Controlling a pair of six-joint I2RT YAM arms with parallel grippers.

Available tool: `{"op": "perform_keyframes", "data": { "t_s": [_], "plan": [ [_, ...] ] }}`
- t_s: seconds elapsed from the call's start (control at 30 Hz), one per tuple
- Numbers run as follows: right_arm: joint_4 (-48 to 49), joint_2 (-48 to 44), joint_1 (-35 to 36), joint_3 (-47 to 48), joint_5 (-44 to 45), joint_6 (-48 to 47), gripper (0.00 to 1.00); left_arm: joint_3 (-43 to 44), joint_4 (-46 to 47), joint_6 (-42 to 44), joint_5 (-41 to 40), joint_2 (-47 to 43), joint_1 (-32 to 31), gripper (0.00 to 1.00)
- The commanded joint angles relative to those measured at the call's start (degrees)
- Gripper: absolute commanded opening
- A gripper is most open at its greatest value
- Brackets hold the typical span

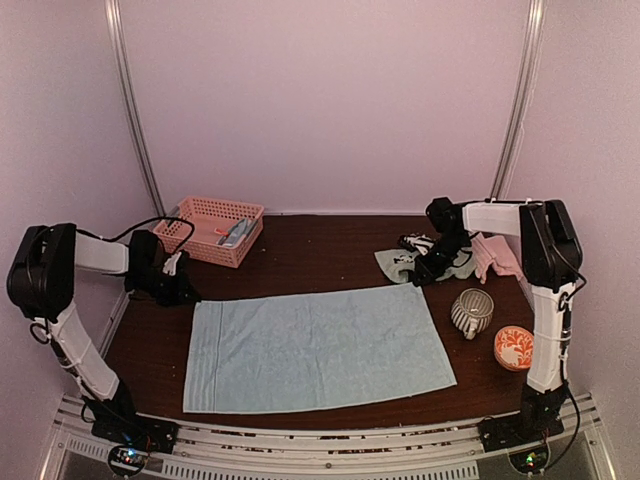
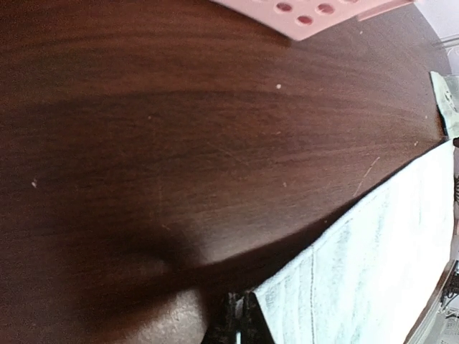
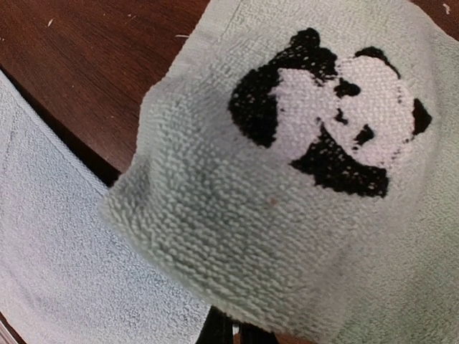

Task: Roll the towels
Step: Pick up the towel from the center of the board, then fold the towel at the center of the board.

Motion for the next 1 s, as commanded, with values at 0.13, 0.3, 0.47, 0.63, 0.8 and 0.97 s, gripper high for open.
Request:
{"op": "perform_keyframes", "data": {
  "t_s": [0.13, 0.3, 0.47, 0.63, 0.8, 0.97],
  "plan": [
    [-2.92, -5.58, -3.89, 5.86, -4.97, 0.41, 0.00, -0.66, 4.81, -1.40, 0.61, -9.08, -0.14, 0.00],
    [-2.03, -7.72, -4.75, 5.84, -8.75, 0.03, 0.00, -0.93, 7.31, -3.24, 3.99, -11.89, -0.15, 0.00],
    [-1.35, -8.62, -5.44, 5.96, -9.12, -0.26, 0.00, 0.52, 7.03, -3.17, 5.34, -14.25, -0.15, 0.00],
    [-2.00, -10.87, -6.08, 3.16, -9.87, -2.55, 0.00, 0.55, 4.78, -3.96, 5.71, -18.03, -0.18, 0.00],
    [-2.27, -15.36, -6.98, -2.70, -11.28, -6.11, 0.00, -1.85, -0.59, -5.01, 3.43, -22.32, -0.16, 0.00],
    [-3.57, -19.00, -7.10, -8.41, -16.37, -10.16, 0.00, -3.87, -4.94, -5.50, 4.63, -25.49, -0.15, 0.00]
  ]
}}
